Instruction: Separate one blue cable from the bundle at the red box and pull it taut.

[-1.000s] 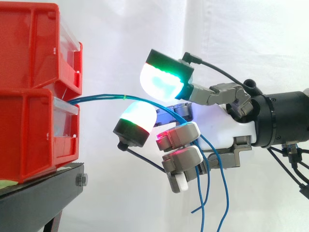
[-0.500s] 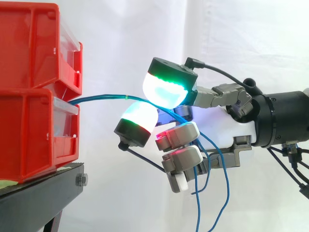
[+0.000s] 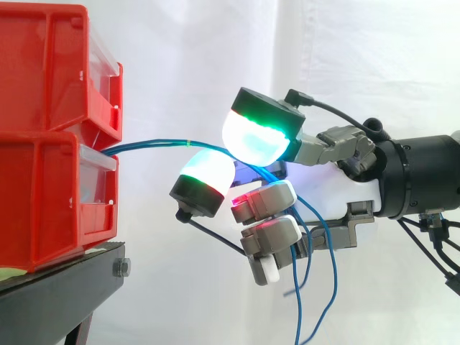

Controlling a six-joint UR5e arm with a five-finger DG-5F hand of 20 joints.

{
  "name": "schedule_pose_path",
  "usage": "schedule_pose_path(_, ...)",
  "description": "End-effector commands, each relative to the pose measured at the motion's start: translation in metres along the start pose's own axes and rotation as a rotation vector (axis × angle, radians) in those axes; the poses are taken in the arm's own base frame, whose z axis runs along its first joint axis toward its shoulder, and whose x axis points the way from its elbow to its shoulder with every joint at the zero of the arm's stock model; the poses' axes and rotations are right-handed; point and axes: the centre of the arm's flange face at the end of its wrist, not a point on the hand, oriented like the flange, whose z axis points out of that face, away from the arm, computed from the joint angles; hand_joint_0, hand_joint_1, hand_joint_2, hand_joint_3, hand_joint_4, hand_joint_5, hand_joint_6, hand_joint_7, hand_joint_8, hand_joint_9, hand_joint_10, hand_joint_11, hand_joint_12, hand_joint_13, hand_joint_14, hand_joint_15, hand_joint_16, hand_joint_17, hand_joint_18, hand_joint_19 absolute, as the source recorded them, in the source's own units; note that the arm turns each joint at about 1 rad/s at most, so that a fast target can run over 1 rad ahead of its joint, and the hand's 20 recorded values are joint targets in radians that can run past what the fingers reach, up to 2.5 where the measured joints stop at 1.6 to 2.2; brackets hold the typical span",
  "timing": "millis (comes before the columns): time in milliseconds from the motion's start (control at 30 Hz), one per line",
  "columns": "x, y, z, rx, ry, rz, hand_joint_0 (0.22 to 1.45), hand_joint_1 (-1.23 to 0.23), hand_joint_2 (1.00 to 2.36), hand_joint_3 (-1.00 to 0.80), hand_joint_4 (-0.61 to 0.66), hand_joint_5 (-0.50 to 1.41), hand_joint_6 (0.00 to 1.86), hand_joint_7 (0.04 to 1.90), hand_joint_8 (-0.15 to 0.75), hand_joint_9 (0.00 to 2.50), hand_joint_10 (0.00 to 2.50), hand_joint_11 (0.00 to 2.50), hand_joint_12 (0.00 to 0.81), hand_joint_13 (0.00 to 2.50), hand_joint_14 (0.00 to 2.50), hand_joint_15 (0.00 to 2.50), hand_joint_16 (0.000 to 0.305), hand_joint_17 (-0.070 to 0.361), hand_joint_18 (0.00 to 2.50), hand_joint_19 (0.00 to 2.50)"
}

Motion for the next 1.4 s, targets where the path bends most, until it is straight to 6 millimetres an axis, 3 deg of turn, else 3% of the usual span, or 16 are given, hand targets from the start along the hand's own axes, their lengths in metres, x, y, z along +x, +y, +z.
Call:
schedule_pose_path(0,0.0001,0.0008,0.0002,0.000,0.000,0.000,0.61,-0.88,1.00,-0.50,0.06,-0.17,0.85,1.08,0.296,1.17,0.02,1.44,0.336,1.13,0.03,1.23,0.040,0.091,0.87,0.79)
schedule_pose_path(267,-0.0011,0.0010,-0.0012,0.007,-0.001,0.002,0.54,-0.73,1.00,-0.50,0.08,-0.17,0.84,1.04,0.307,1.20,0.02,1.42,0.343,1.15,0.02,1.22,0.040,0.091,0.87,0.79)
schedule_pose_path(700,-0.0011,0.0010,-0.0012,0.007,-0.001,0.002,0.62,-0.59,1.00,-0.50,0.07,-0.15,0.82,1.10,0.293,1.22,0.02,1.42,0.320,1.14,0.02,1.24,0.036,0.082,0.83,0.80)
schedule_pose_path(1000,-0.0011,0.0017,-0.0009,0.006,-0.001,0.002,0.63,-0.57,1.00,-0.50,0.06,-0.15,0.83,1.10,0.292,1.22,0.02,1.42,0.315,1.14,0.02,1.24,0.036,0.080,0.82,0.80)
schedule_pose_path(1167,-0.0011,0.0008,-0.0013,0.009,-0.001,0.002,0.62,-0.63,1.00,-0.50,0.07,-0.16,0.83,1.10,0.293,1.22,0.02,1.44,0.319,1.14,0.02,1.23,0.036,0.080,0.80,0.81)
schedule_pose_path(1367,-0.0011,-0.0003,-0.0011,0.010,-0.001,0.002,0.57,-0.65,1.00,-0.50,0.08,-0.16,0.82,1.09,0.304,1.21,0.02,1.42,0.321,1.13,0.02,1.23,0.037,0.083,0.80,0.80)
